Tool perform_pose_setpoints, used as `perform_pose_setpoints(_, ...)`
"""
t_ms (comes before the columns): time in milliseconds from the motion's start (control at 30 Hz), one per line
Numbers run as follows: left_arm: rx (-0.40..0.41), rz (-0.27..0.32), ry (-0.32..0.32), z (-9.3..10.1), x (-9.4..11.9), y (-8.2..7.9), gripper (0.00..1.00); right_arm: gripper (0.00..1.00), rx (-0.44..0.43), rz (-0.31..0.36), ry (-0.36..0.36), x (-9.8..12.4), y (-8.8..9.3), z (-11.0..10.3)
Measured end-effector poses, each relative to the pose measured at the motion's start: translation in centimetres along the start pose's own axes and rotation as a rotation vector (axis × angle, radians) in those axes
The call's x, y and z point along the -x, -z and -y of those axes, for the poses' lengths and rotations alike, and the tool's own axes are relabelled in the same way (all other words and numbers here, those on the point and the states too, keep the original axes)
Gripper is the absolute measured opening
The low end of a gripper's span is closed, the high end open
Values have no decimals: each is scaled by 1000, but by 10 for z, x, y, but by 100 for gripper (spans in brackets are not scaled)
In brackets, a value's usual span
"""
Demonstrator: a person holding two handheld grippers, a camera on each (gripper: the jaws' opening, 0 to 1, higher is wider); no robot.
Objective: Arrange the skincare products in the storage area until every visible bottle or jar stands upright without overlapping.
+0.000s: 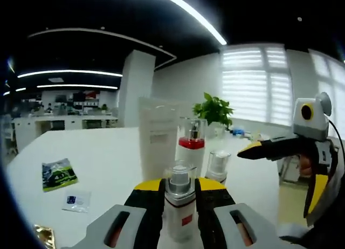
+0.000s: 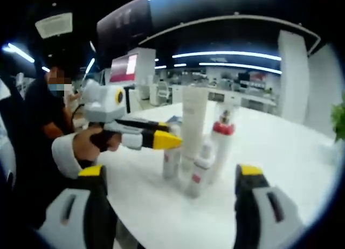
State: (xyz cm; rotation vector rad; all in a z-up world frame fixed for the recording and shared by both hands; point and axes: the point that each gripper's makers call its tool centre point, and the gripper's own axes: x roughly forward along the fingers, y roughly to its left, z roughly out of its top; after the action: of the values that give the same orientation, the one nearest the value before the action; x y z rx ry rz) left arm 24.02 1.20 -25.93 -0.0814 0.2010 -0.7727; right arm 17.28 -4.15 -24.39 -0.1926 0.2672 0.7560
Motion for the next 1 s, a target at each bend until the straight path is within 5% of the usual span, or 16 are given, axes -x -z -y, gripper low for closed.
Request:
perform_pose_setpoints(433, -58, 40, -74, 0, 3, 0, 22, 100, 13, -9, -13, 9, 2, -9)
perform_pose_setpoints(1000, -92, 66, -92, -5, -1, -1, 23, 100, 18, -16, -35, 7, 4, -10)
